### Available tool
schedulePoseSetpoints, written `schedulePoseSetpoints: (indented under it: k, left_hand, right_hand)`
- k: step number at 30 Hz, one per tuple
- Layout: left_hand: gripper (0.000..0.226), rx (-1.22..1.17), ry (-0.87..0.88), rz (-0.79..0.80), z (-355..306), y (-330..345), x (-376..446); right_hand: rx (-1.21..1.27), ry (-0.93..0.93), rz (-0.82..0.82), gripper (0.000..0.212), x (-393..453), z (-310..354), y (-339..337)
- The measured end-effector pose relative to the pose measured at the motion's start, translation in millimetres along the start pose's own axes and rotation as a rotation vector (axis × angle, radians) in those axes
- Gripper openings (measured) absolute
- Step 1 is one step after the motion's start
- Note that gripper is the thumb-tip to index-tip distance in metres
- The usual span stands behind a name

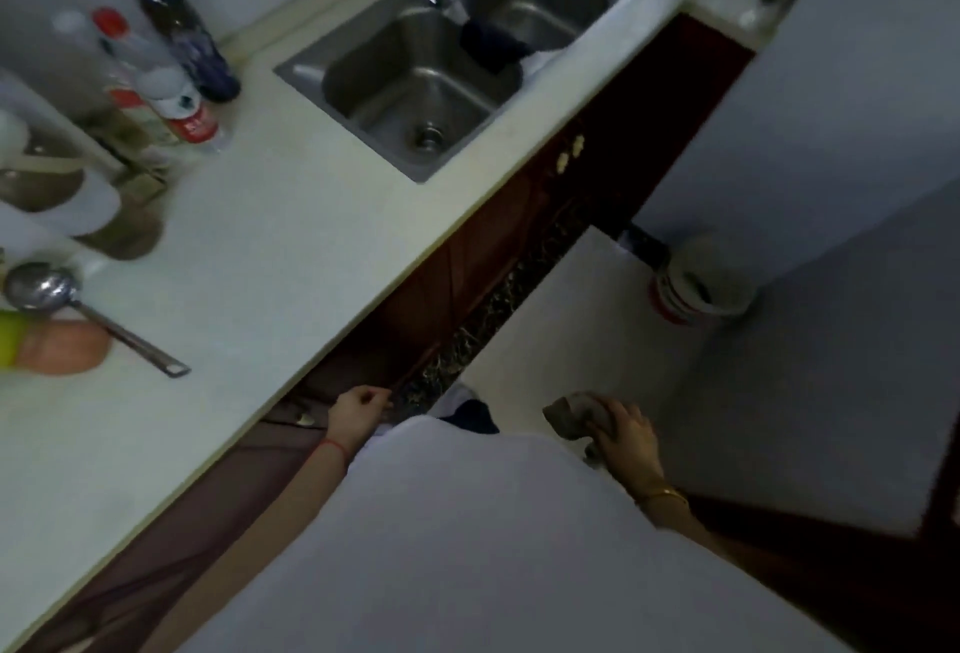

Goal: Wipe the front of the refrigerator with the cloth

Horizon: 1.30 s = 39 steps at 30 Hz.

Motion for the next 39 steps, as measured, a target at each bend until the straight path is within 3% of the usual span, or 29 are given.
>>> schedulePoseSetpoints:
  k: [7, 9, 14, 18, 25, 31, 35, 39]
  left_hand:
    - [0.018, -0.046, 0.176, -0.249, -107.8, -51.8, 11.9]
    - [0.017, -0.084, 0.187, -0.341, -128.6, -75.6, 13.4]
    - [0.018, -0.079, 0.179, -0.593, -159.1, -119.7, 23.2]
    - [0.022, -0.001, 0.162, -0.805, -176.4, -141.5, 36.2]
    - [0.031, 0.259, 0.0, -0.82, -177.9, -147.9, 79.8]
    - [0.036, 0.317, -0.107, -0.722, -164.8, -137.8, 108.2]
    - [0.032, 0.349, -0.12, -0.732, -169.1, -138.7, 108.3]
    - [0.032, 0.302, -0.121, -0.74, -169.7, -142.7, 103.6]
  right_hand:
    - [-0.098, -0.589, -0.01, 0.052, 163.9, 199.0, -92.9]
    - [-0.138, -0.758, 0.021, 0.061, 191.7, 271.1, -105.9]
    - [-0.409, -1.074, 0.131, 0.082, 249.1, 419.3, -91.6]
    - [-0.473, -1.28, 0.246, 0.075, 287.9, 510.6, -55.6]
    - [-0.692, -1.414, 0.35, 0.079, 338.9, 607.1, 31.0]
    - [-0.807, -1.401, 0.449, 0.081, 371.2, 620.4, 82.1]
    - [-0.718, -1.339, 0.526, 0.069, 379.5, 614.3, 83.8]
    - [-0.476, -1.268, 0.543, 0.056, 369.7, 611.5, 47.1]
Point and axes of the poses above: each hand's wrist, its own x-axis towards the middle knuckle, its own y-axis out of the palm, z = x × y, the point moved 6 cm from there along x, towards the middle knuckle, and after that the axes turned 5 degrees about -y, right-handed, at the moved point
